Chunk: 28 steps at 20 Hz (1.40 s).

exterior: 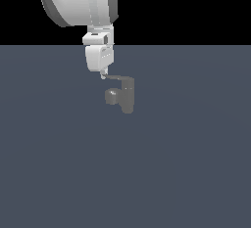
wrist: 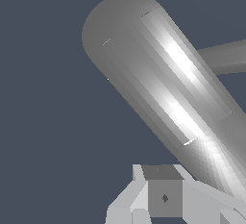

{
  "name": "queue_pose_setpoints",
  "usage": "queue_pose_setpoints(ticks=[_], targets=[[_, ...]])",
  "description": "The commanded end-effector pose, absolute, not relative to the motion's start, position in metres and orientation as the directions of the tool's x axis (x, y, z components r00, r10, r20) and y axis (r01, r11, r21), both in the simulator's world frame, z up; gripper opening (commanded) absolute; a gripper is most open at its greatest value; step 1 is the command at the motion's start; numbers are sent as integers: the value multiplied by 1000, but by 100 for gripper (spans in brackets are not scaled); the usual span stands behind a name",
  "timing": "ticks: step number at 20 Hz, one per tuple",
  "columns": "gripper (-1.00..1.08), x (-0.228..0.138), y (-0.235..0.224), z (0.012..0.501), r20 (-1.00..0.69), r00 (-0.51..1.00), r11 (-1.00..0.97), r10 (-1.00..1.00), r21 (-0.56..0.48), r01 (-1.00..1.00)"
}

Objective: Turn on the faucet by rotating a designated handle.

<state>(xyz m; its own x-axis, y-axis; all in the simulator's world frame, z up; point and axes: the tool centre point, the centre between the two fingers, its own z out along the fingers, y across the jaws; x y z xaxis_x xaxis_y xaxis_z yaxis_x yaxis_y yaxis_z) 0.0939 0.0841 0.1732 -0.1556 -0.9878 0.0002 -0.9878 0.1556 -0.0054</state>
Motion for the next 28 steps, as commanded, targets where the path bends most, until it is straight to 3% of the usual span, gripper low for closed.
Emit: queue_pose_setpoints(ticks=[1,28], targets=[[-100,87,79,173,2,-158,158,-987,-3,-987],[-100,25,52,174,-3,-147,147,-989,-4,-989]])
